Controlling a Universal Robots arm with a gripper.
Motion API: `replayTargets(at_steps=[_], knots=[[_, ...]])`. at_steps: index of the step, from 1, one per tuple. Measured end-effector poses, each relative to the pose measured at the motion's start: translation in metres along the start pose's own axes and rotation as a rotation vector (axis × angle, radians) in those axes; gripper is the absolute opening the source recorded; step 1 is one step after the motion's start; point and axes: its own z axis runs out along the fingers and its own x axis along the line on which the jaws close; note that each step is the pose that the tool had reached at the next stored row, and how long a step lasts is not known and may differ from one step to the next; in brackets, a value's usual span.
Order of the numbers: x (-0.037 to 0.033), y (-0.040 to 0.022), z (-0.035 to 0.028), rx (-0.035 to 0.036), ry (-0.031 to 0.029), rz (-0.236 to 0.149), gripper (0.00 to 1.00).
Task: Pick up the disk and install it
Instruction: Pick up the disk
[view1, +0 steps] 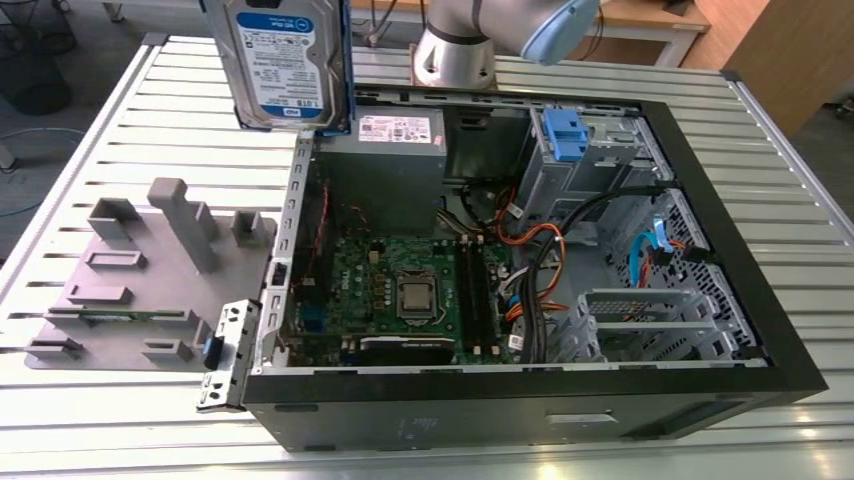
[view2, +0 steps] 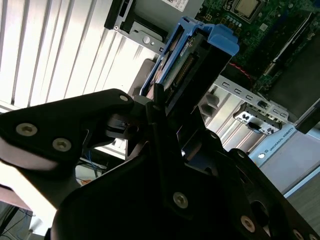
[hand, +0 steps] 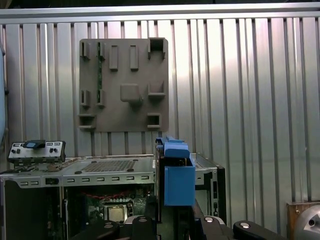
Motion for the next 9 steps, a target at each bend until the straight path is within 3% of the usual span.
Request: replayTargets(at_steps=[9], knots=[[-0.0004,-0.0074,0.0004,0.0,0.0,0.0,0.35]])
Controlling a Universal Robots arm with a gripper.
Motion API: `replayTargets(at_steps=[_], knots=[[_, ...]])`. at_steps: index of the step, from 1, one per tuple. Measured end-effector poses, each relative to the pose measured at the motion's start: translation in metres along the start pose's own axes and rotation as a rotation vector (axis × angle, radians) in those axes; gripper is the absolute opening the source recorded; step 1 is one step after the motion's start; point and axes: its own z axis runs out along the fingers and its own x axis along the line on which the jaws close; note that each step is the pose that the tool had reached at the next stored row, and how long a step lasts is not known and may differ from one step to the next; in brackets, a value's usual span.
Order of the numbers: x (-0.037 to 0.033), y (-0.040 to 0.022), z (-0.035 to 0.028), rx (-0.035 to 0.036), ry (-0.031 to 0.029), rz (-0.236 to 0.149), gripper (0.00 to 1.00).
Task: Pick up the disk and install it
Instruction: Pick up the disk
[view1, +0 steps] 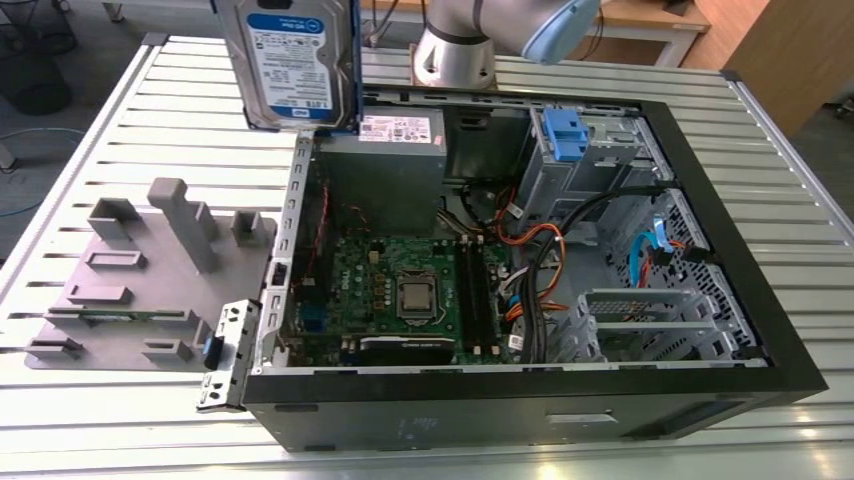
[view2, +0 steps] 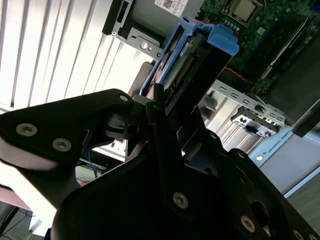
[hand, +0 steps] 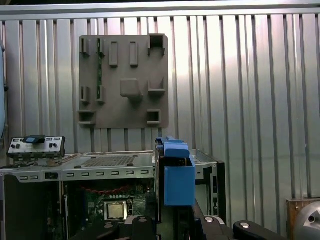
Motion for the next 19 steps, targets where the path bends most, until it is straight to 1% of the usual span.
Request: replayTargets(at_steps=[2,6,15,19], knots=[[-0.0001,-0.0015,0.0001,0.0,0.0,0.0,0.35],[-0.0004,-0.0074,0.0002,-0.0001,0.0001,0.0,0.35],[-0.0013,-0.0237,0.0005,0.0,0.0,0.0,0.35],[-0.0017,-0.03,0.0006,0.0,0.0,0.0,0.35]])
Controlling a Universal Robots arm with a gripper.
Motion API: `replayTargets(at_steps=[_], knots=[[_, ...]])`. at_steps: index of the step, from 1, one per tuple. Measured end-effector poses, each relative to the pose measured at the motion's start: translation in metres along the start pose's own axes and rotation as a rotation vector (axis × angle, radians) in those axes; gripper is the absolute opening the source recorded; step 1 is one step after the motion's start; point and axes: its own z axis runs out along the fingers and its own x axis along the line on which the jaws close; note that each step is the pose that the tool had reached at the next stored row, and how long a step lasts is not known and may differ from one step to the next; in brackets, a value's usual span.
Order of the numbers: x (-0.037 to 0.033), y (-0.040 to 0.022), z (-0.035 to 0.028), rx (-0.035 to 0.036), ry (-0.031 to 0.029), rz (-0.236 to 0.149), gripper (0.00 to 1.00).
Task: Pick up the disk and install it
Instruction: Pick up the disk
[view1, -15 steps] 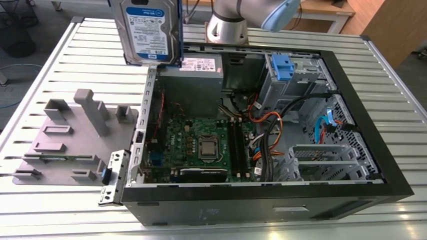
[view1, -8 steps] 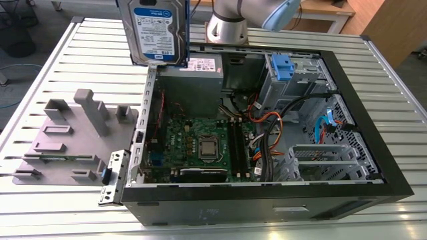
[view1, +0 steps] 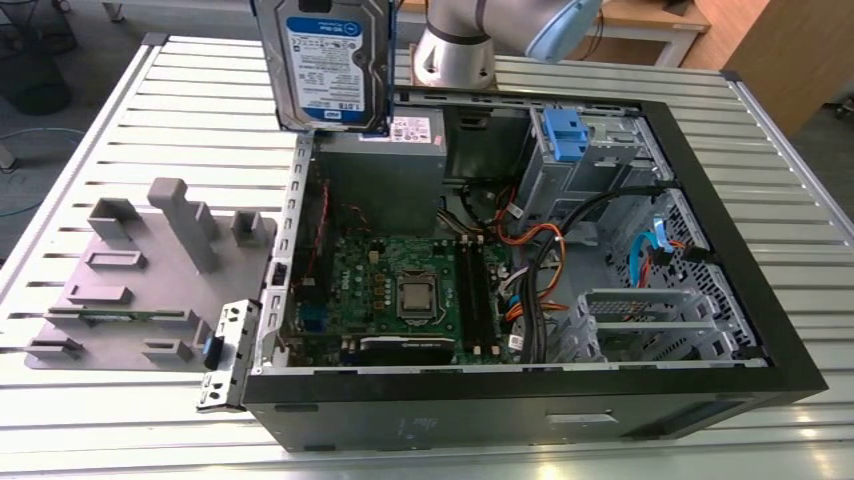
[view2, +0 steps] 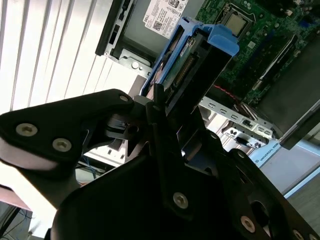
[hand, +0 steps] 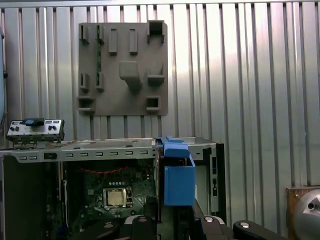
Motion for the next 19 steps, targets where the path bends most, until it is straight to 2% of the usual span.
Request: replayTargets(at_steps=[5,14,19], knots=[[-0.0004,-0.0066,0.0001,0.0,0.0,0.0,0.35],[-0.0013,-0.0237,0.0004,0.0,0.0,0.0,0.35],[-0.0017,-0.0303,0.0005,0.0,0.0,0.0,0.35]])
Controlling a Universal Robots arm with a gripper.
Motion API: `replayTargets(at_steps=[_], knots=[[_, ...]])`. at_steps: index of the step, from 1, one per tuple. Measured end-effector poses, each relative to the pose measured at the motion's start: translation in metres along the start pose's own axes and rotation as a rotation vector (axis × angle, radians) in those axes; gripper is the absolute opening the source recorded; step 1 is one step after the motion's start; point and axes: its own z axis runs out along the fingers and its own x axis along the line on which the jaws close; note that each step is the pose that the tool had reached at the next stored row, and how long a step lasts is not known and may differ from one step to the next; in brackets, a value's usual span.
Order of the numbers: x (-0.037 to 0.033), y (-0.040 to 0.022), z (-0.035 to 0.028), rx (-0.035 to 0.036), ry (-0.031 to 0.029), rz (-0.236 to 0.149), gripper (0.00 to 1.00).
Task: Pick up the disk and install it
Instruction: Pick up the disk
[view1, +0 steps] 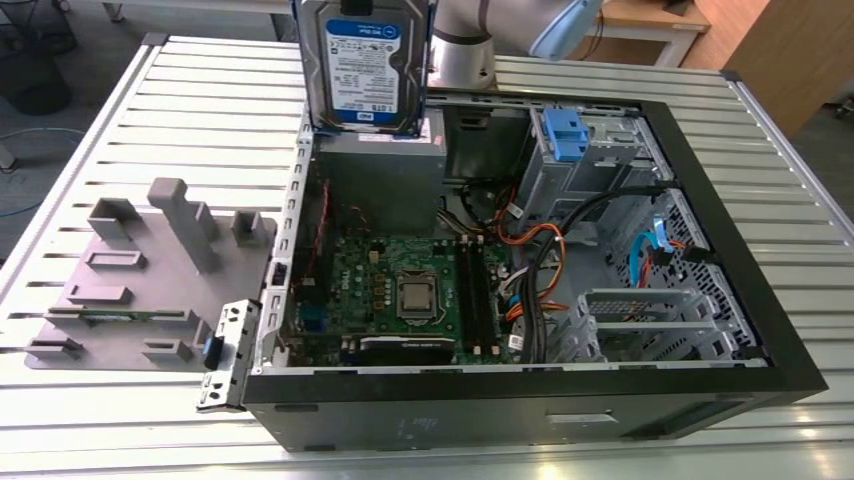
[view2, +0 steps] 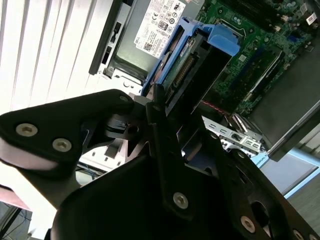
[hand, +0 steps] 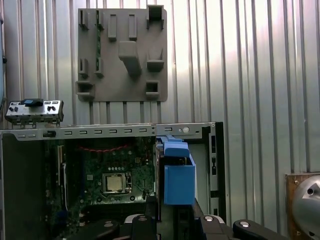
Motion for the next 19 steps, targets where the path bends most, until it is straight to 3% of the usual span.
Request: replayTargets(at_steps=[19], knots=[[-0.0004,-0.0056,0.0001,-0.0001,-0.0004,0.0,0.35]])
